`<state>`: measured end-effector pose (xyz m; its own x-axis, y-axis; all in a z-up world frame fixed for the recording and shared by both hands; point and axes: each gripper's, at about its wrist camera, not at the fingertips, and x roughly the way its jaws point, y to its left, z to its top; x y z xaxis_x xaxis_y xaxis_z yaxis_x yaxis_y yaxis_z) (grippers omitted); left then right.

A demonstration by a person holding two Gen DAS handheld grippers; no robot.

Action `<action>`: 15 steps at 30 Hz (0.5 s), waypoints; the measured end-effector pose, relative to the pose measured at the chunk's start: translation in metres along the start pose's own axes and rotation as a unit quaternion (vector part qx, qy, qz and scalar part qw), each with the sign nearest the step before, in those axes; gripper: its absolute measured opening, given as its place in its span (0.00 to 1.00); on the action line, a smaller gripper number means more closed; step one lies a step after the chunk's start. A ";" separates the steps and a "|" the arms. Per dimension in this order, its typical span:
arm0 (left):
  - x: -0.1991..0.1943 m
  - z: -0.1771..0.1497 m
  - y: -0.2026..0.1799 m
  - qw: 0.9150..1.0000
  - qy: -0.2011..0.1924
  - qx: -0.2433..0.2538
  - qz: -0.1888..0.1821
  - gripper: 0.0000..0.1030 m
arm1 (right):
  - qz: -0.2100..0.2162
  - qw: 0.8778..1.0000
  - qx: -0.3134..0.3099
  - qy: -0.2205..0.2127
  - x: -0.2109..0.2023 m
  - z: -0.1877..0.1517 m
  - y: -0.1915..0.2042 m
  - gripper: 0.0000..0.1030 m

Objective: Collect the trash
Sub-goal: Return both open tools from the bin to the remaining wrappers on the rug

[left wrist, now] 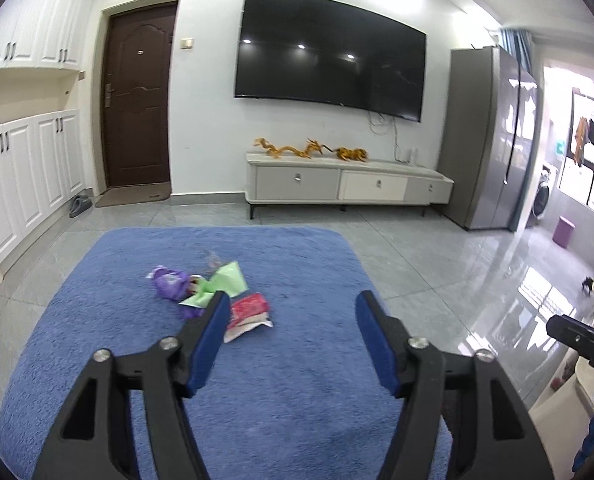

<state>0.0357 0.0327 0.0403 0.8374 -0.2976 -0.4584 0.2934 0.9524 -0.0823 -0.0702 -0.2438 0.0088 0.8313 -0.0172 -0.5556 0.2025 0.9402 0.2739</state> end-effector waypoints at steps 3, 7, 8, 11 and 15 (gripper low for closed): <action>-0.012 0.001 0.014 1.000 -0.015 -0.008 0.011 0.67 | 0.011 1.000 -0.015 -0.004 -0.005 0.002 0.017 0.53; -0.034 0.001 0.022 0.999 -0.033 -0.012 0.026 0.67 | 0.028 0.999 -0.037 -0.010 -0.014 0.001 0.036 0.53; -0.041 0.001 0.023 0.999 -0.040 -0.013 0.032 0.67 | 0.033 0.998 -0.043 -0.012 -0.017 0.001 0.041 0.53; -0.059 0.003 0.028 0.997 -0.056 -0.018 0.045 0.67 | 0.044 0.997 -0.061 -0.021 -0.027 0.001 0.052 0.53; -0.085 0.012 0.040 0.995 -0.079 -0.032 0.052 0.67 | 0.061 0.994 -0.081 -0.034 -0.044 0.002 0.061 0.53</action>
<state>-0.0181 0.0952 0.0861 0.9250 -0.1984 -0.3239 0.1749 0.9794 -0.1006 -0.0930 -0.1863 0.0513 0.8791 0.0817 -0.4696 0.0170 0.9792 0.2022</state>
